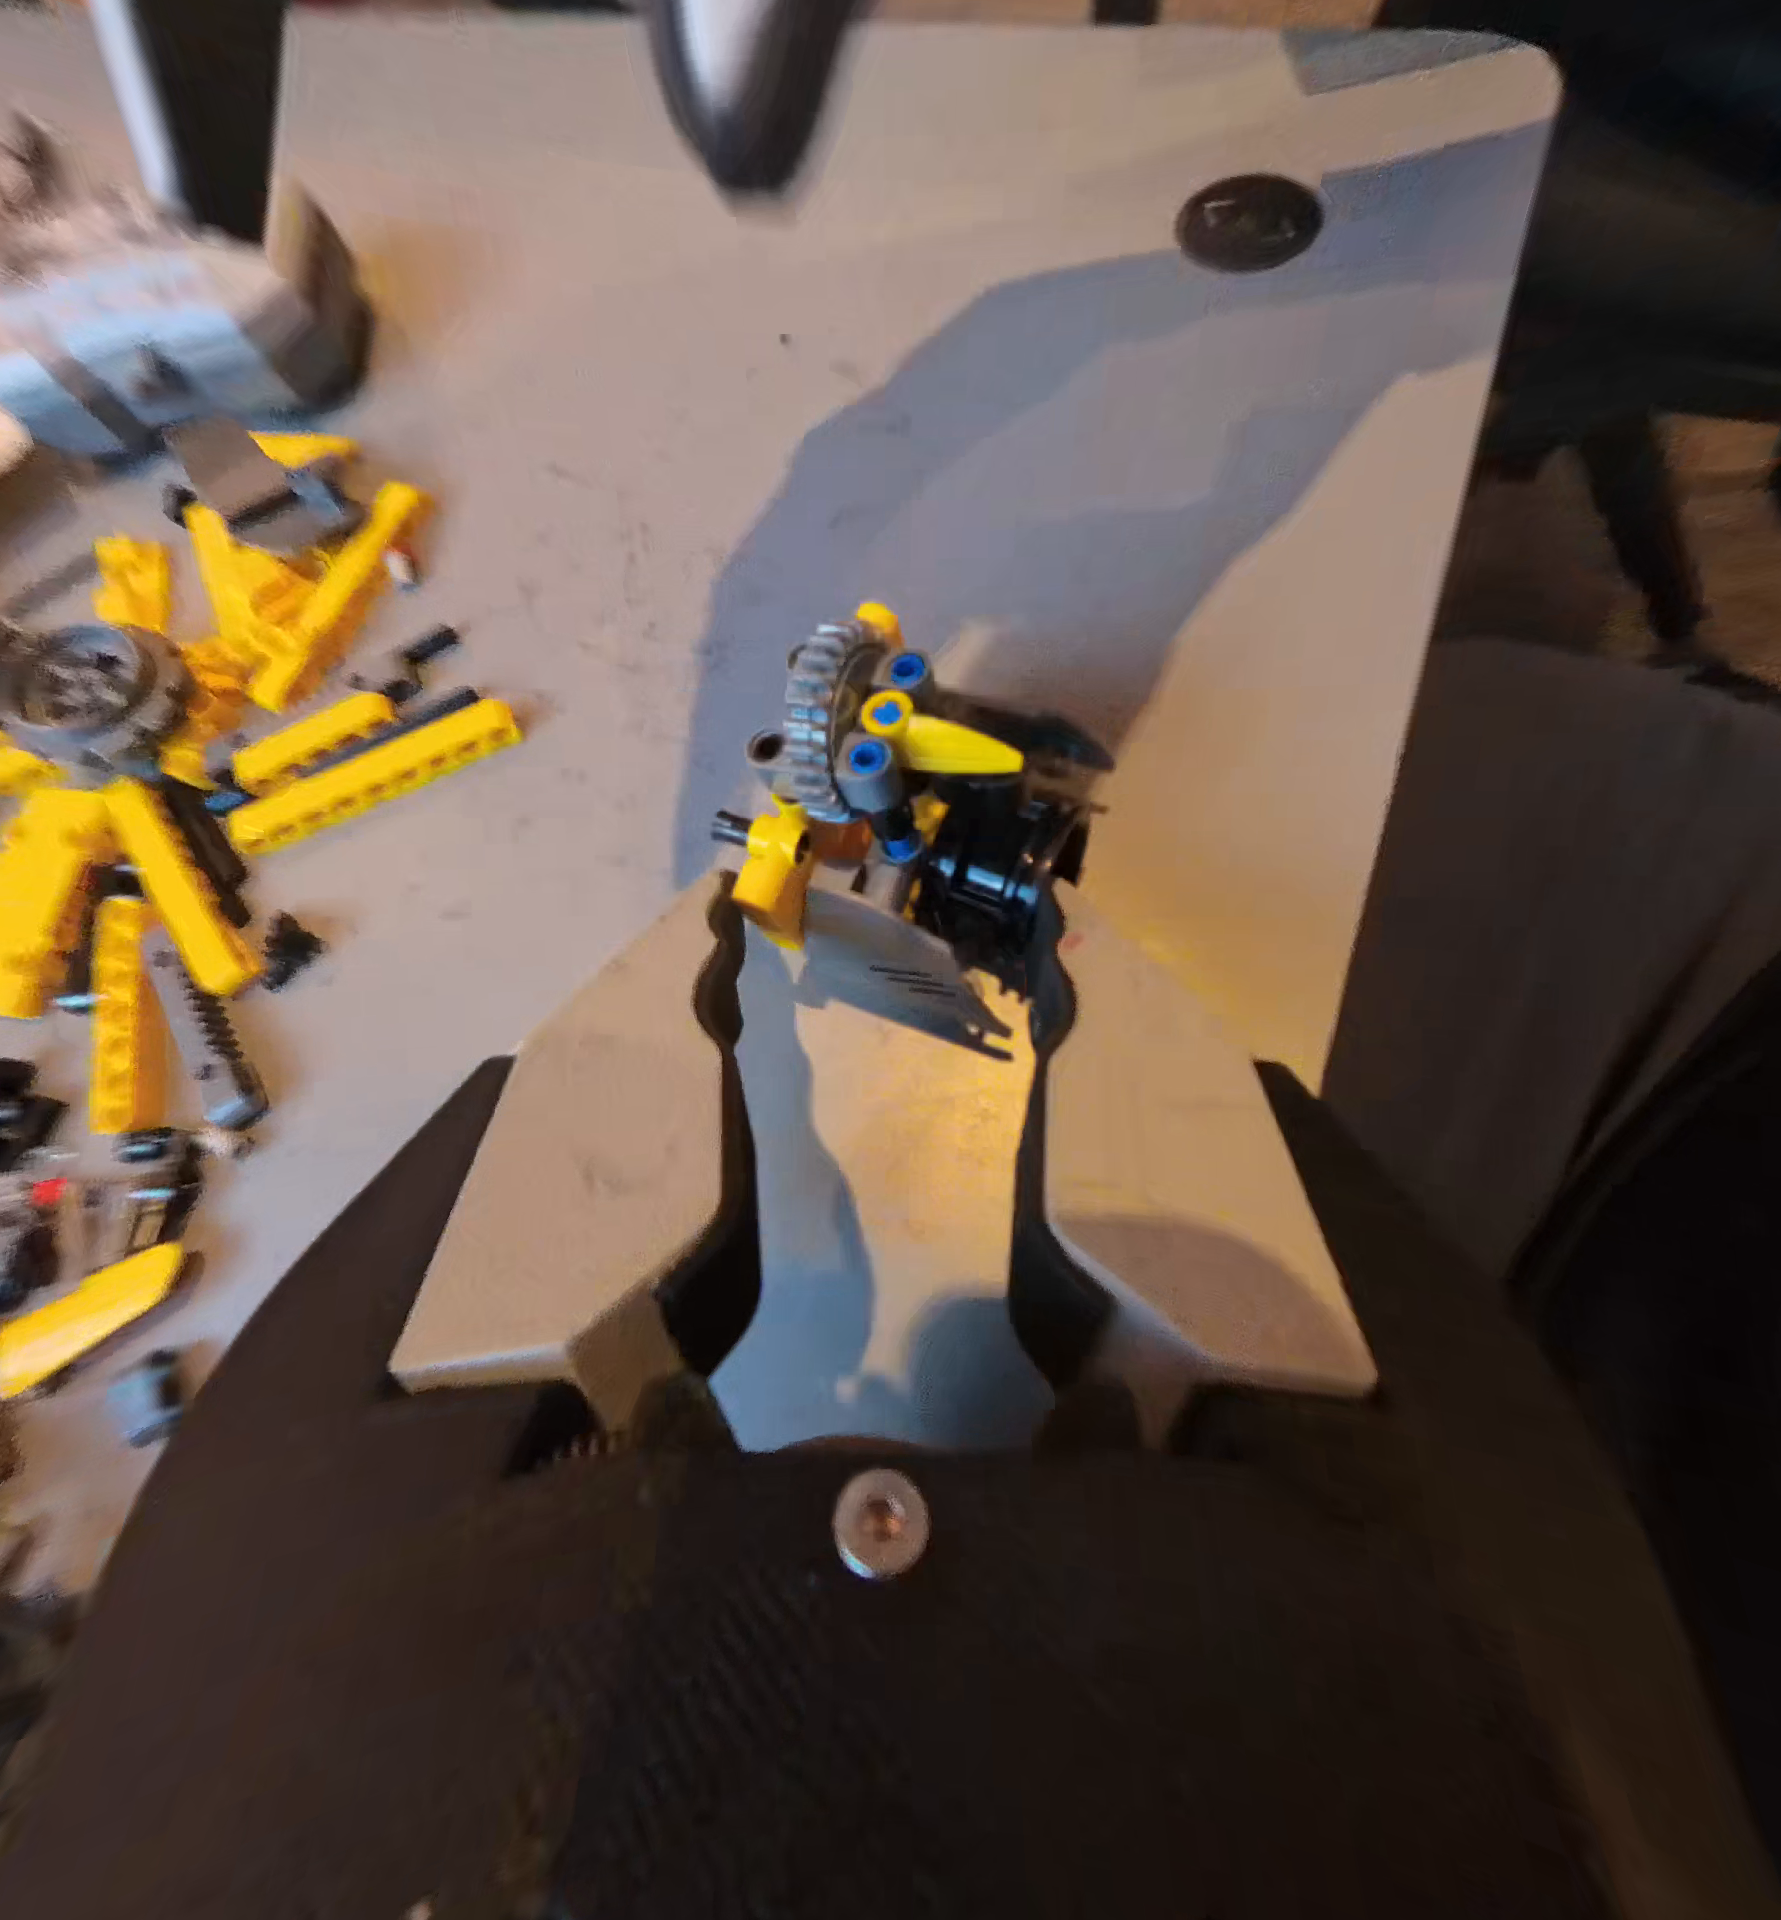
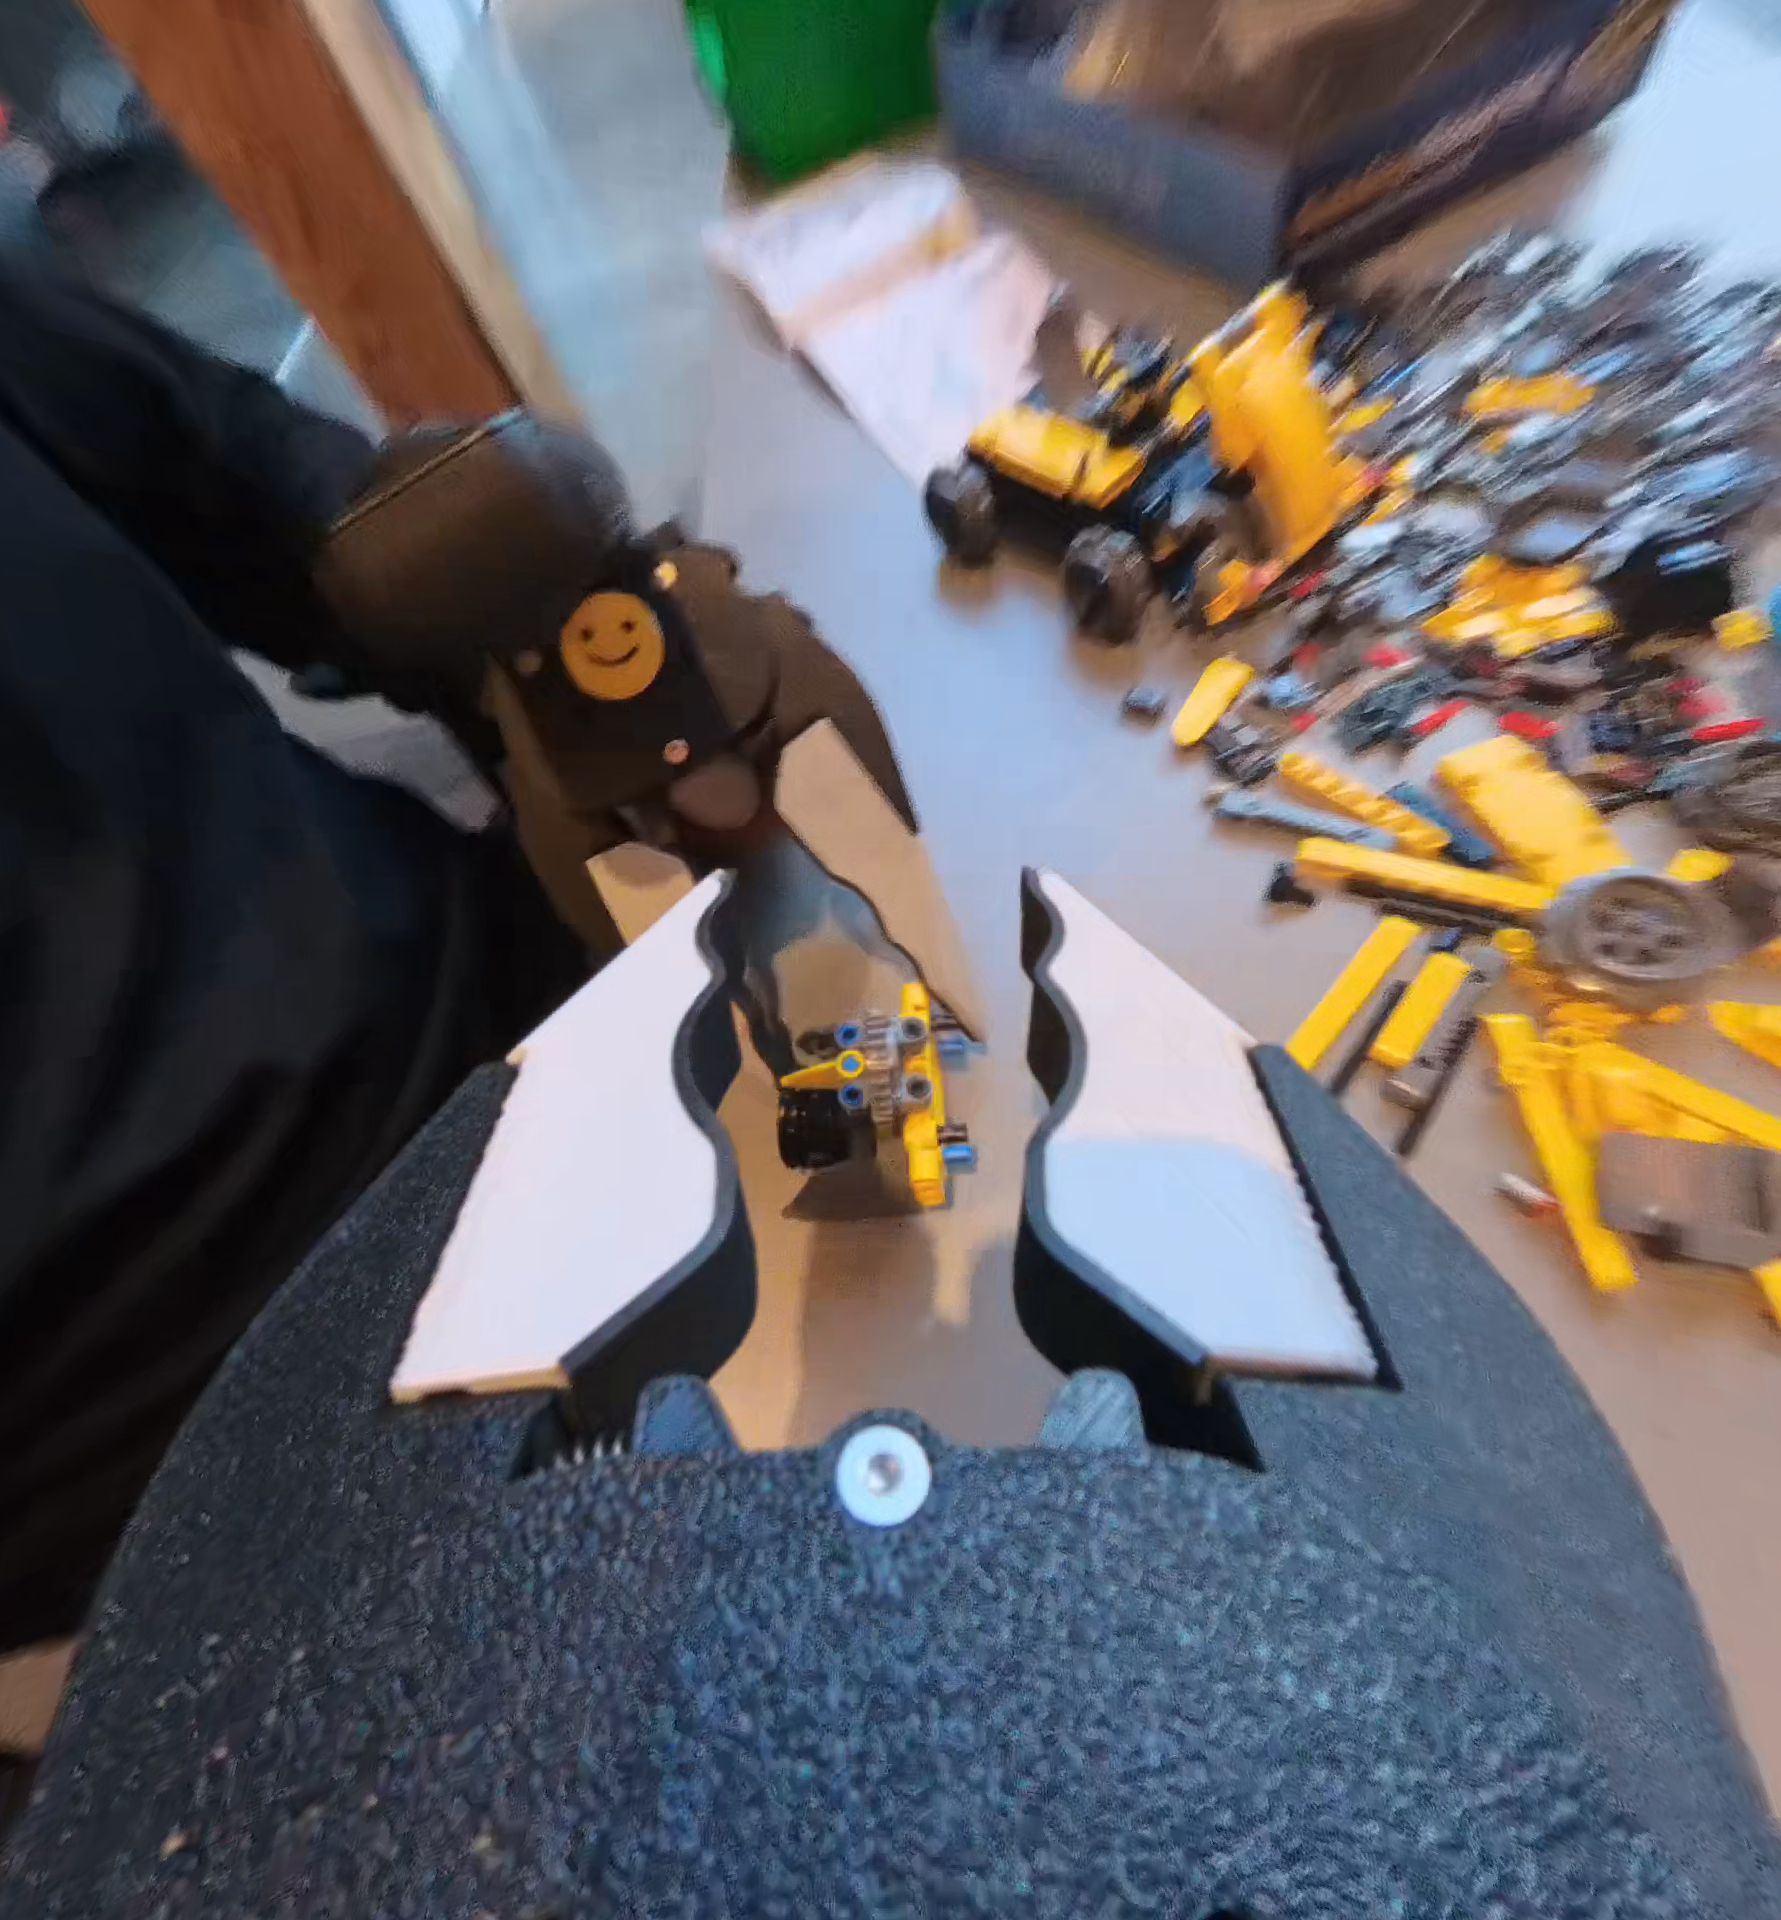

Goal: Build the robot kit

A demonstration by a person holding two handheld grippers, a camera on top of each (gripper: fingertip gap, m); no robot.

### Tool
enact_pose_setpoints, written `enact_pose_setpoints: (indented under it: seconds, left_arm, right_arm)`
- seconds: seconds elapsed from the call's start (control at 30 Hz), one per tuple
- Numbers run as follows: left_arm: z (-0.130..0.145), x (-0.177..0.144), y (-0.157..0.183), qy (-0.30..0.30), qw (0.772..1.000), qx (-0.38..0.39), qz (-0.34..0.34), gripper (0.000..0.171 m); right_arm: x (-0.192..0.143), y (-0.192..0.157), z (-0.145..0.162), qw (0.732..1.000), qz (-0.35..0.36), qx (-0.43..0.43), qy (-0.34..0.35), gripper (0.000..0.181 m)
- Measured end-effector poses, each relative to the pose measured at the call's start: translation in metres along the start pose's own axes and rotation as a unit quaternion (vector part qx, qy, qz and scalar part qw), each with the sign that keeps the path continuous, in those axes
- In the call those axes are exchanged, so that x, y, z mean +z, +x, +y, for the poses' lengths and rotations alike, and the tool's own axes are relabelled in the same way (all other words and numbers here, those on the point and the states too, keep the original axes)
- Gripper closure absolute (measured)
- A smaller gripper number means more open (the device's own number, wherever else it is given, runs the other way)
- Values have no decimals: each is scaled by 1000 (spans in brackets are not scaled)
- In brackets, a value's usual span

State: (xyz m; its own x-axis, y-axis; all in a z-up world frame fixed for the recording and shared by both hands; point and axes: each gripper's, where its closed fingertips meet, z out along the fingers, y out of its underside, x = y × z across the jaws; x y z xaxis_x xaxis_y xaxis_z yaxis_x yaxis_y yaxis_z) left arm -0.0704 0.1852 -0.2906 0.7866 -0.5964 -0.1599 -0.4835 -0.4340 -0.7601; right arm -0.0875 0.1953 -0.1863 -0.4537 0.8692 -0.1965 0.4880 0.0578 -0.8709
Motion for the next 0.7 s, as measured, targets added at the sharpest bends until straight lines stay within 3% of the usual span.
enact_pose_setpoints:
  seconds: [0.03,0.17,0.33,0.5,0.6,0.67,0.7]
  left_arm:
    - [-1,-2,-3,6,1000,21,-23,119]
    - [-13,-15,-10,66,976,168,-120,119]
    - [-33,-32,0,139,887,378,-227,119]
    - [-53,-55,12,208,807,468,-295,119]
    - [-55,-58,14,216,794,476,-309,119]
    - [-54,-57,15,216,805,467,-295,119]
    - [-53,-55,13,214,821,449,-280,119]
  right_arm:
    - [-9,1,2,1000,20,2,11,128]
    - [-19,-10,38,996,58,61,6,113]
    - [0,-36,54,995,25,90,46,102]
    - [6,-51,41,993,-2,65,102,102]
    - [4,-57,33,991,-3,40,127,107]
    - [3,-57,34,991,5,31,128,107]
    - [3,-54,36,992,18,27,125,106]
